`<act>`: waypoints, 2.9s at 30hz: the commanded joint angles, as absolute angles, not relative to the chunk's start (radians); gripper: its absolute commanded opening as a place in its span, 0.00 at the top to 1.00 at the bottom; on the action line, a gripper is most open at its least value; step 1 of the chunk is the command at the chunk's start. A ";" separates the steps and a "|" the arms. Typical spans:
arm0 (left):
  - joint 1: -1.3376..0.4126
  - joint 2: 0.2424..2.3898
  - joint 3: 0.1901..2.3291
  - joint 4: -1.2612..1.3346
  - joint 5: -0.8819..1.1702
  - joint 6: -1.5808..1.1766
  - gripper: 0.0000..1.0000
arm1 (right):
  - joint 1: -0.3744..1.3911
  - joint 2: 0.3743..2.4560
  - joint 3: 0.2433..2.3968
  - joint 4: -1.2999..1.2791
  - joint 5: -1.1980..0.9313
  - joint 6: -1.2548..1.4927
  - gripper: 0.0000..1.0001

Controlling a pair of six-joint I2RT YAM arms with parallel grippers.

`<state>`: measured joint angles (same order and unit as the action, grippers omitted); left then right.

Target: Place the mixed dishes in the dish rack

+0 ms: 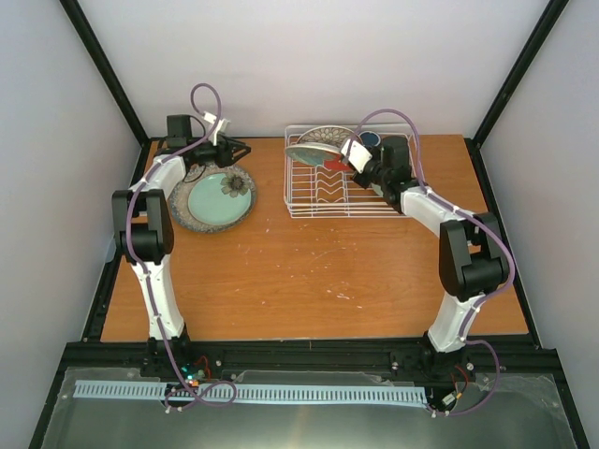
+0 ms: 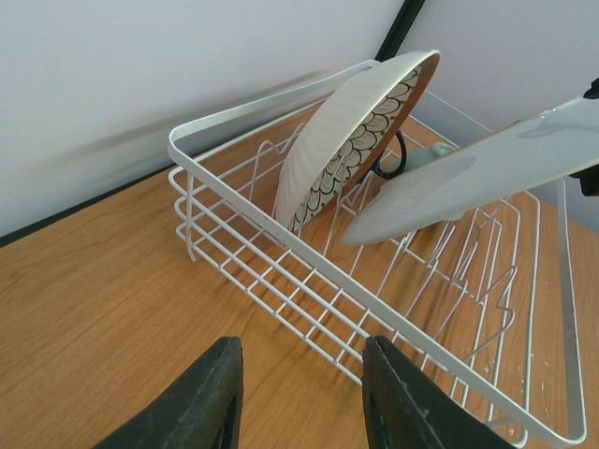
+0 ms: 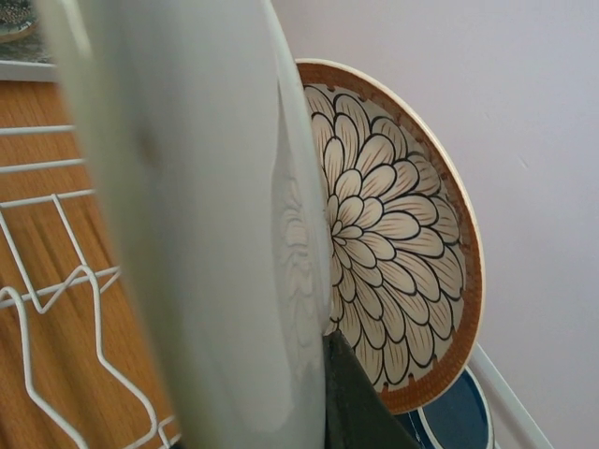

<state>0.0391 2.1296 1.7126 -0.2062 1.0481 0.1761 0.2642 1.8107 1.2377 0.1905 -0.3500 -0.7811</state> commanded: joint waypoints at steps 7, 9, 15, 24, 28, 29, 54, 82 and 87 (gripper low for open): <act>0.046 2.161 1.779 -0.244 1.057 0.223 0.64 | 0.254 1.874 1.320 0.160 -0.371 -0.789 0.97; 0.046 2.165 1.780 -0.247 1.054 0.225 0.64 | 0.244 1.883 1.319 0.175 -0.378 -0.788 0.97; 0.049 2.193 1.826 -0.290 1.039 0.241 0.64 | 0.143 1.927 1.380 0.139 -0.506 -0.808 0.97; 0.053 2.222 1.891 -0.331 1.030 0.248 0.64 | 0.071 2.054 1.528 0.037 -0.635 -0.857 0.97; 0.058 2.234 1.904 -0.340 1.028 0.249 0.65 | 0.071 2.090 1.543 0.070 -0.681 -0.830 0.97; 0.058 2.236 1.905 -0.340 1.028 0.250 0.65 | 0.071 2.097 1.549 0.079 -0.691 -0.822 0.97; 0.060 2.249 1.907 -0.319 1.048 0.231 0.66 | 0.066 2.155 1.707 0.202 -0.822 -0.665 0.97; 0.061 2.250 1.917 -0.339 1.058 0.243 0.68 | 0.061 2.245 1.861 0.105 -0.912 -0.696 0.97; 0.061 2.247 1.902 -0.333 1.055 0.244 0.68 | 0.063 2.272 1.875 0.036 -0.907 -0.726 0.97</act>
<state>0.0547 2.2494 1.8919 -0.3363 1.0359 0.2272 0.0761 2.2723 1.8080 -0.0017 -0.8886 -0.6987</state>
